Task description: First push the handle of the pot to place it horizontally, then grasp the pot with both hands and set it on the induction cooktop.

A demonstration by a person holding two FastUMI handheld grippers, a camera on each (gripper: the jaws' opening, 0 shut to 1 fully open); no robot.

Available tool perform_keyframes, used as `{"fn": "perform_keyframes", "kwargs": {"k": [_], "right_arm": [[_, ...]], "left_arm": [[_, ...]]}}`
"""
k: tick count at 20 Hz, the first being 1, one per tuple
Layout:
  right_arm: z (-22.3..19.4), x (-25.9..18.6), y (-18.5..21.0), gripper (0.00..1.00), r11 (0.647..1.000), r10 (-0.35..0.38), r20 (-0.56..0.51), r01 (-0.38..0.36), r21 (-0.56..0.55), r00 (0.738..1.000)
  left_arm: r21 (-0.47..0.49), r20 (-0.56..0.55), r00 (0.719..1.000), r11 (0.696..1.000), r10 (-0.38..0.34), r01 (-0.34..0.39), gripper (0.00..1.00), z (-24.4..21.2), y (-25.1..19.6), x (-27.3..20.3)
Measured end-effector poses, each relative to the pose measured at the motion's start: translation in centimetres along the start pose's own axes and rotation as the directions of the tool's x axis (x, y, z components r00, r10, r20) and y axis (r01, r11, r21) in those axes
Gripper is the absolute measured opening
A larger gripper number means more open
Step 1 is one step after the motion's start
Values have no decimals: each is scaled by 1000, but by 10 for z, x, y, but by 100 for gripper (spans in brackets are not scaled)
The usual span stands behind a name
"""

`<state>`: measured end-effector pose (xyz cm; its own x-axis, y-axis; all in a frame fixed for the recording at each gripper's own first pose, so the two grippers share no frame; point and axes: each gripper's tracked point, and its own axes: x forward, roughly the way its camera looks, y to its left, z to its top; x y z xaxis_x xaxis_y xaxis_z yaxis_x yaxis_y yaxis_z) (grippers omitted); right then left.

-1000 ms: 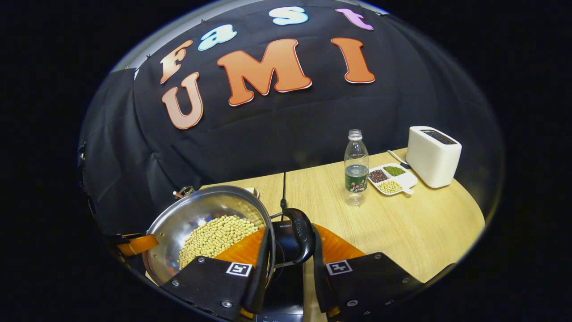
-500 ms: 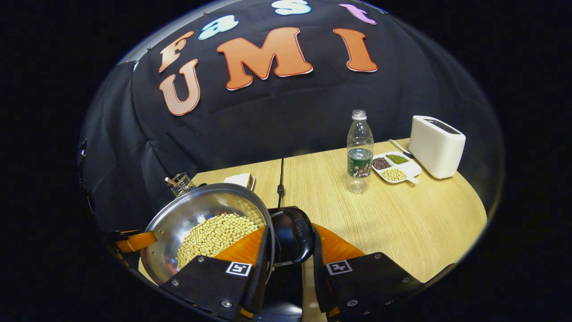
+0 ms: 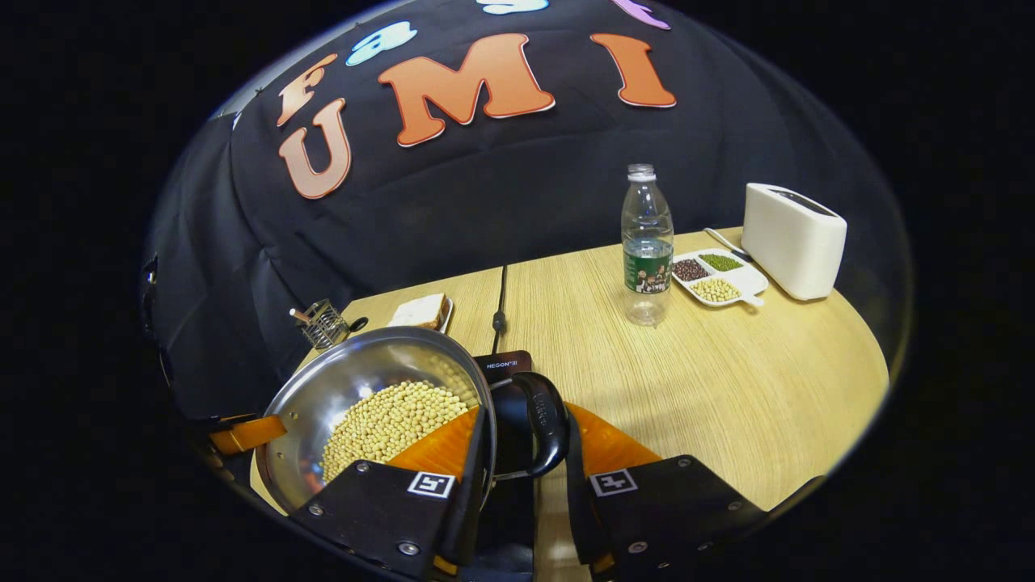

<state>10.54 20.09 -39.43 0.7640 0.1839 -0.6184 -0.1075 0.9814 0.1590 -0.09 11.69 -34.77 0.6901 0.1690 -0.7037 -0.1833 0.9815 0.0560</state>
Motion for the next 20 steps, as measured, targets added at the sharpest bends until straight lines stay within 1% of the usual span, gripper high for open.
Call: {"fn": "perform_keyframes", "kwargs": {"k": [1,2,3,4,5,9,10,11,12,14,15,16,18,20], "right_arm": [[0,-1,0,42,1000,-1,-2,1,4,1000],[-1,-1,-2,43,1000,-5,0,5,-1,1000],[0,-1,-3,46,1000,-9,6,9,-11,1000],[-1,0,-5,53,1000,-12,10,12,-24,1000],[-1,0,-5,55,999,-11,11,12,-32,1000],[5,-7,-6,65,1000,2,21,-1,-22,1000],[8,-11,-9,75,1000,-2,25,2,-20,1000],[11,-15,-12,81,1000,-1,33,2,-21,999],[16,-19,-14,89,1000,0,47,1,-24,999],[30,-33,-19,94,999,4,84,-2,-33,996],[40,-41,-21,95,999,10,107,-7,-37,994],[50,-51,-24,95,999,15,132,-10,-40,991],[73,-76,-32,95,999,16,190,-6,-51,982],[98,-104,-46,95,997,4,259,17,-78,966]], "left_arm": [[1,-1,1000,1000,0,0,53,0,0,-1],[4,-3,1000,1000,0,0,53,-3,-1,1],[6,1,1000,1000,1,-1,51,-2,-1,0],[8,-1,1000,1000,2,-2,56,-2,0,0],[7,-3,1000,1000,4,-4,54,-2,-1,-1],[0,12,999,999,40,-40,63,2,3,-4],[-7,47,997,998,55,-55,65,9,4,-7],[-2,93,993,998,68,-68,68,22,6,-11],[8,140,987,997,78,-80,75,33,6,-19],[38,226,970,994,88,-99,92,58,-1,-37],[47,255,963,994,84,-99,96,66,-8,-45],[57,288,955,994,77,-98,99,70,-17,-59],[69,357,933,995,42,-71,99,91,-36,-87],[72,446,895,996,14,-51,99,121,-54,-113]]}}
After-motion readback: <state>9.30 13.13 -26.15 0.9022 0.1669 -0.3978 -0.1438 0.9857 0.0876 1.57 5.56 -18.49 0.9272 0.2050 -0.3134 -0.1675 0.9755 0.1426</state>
